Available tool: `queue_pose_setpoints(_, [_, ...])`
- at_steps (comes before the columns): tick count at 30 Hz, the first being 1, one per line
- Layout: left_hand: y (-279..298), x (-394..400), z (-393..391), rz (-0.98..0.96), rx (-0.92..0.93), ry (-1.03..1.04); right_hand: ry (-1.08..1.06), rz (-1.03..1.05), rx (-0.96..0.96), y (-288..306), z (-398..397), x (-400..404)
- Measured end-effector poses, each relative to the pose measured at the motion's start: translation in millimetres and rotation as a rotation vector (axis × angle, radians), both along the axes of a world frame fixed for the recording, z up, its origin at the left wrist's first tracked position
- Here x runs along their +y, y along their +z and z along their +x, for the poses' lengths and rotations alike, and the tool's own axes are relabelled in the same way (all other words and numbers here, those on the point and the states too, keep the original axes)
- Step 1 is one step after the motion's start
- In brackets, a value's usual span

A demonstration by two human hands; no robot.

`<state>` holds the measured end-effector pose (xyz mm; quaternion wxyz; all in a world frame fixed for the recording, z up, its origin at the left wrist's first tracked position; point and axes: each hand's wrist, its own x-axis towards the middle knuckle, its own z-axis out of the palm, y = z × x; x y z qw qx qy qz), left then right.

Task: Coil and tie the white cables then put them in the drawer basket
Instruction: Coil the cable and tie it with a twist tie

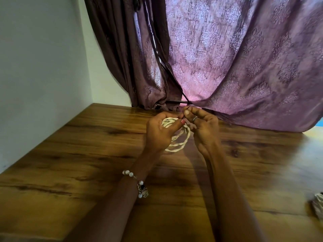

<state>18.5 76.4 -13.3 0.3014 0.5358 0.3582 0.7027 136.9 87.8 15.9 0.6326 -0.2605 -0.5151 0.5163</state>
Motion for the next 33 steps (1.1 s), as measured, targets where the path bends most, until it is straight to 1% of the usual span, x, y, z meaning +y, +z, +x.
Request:
queue_pose_setpoints(2, [1.3,-3.1,-3.7,0.043,0.076,0.017,0.036,-0.042,-0.023,-1.1,4.4,0.0])
queue_pose_setpoints(6, [2.4,-5.4,-7.8,0.059,0.147,0.028,0.074,-0.098,-0.059,-0.4,6.6,-2.8])
queue_pose_setpoints(9, [-2.2,-2.3,-13.4,0.076,0.250,0.062,0.037,-0.100,-0.142,-0.9,10.6,-2.8])
queue_pose_setpoints(12, [-5.9,0.2,-17.6,0.108,0.384,0.138,-0.026,-0.109,-0.214,-2.3,15.9,0.2])
queue_pose_setpoints(15, [-5.2,0.8,-18.9,0.150,0.476,0.192,-0.061,-0.072,-0.266,-3.0,20.9,2.5])
queue_pose_setpoints(18, [-5.3,1.2,-19.4,0.162,0.490,0.190,-0.021,-0.002,-0.378,-2.9,26.2,3.4])
queue_pose_setpoints(21, [-5.4,1.9,-21.2,0.158,0.485,0.178,0.004,0.003,-0.449,-3.9,29.2,5.2])
queue_pose_setpoints(24, [-5.3,0.7,-21.9,0.173,0.514,0.162,0.041,-0.061,-0.459,-3.9,30.6,5.1])
queue_pose_setpoints(29, [-7.2,4.4,-25.2,0.178,0.603,0.113,0.125,-0.229,-0.445,-3.3,35.9,0.1])
queue_pose_setpoints(33, [-6.2,3.0,-25.2,0.189,0.664,0.107,0.088,-0.259,-0.431,-2.7,36.8,1.1])
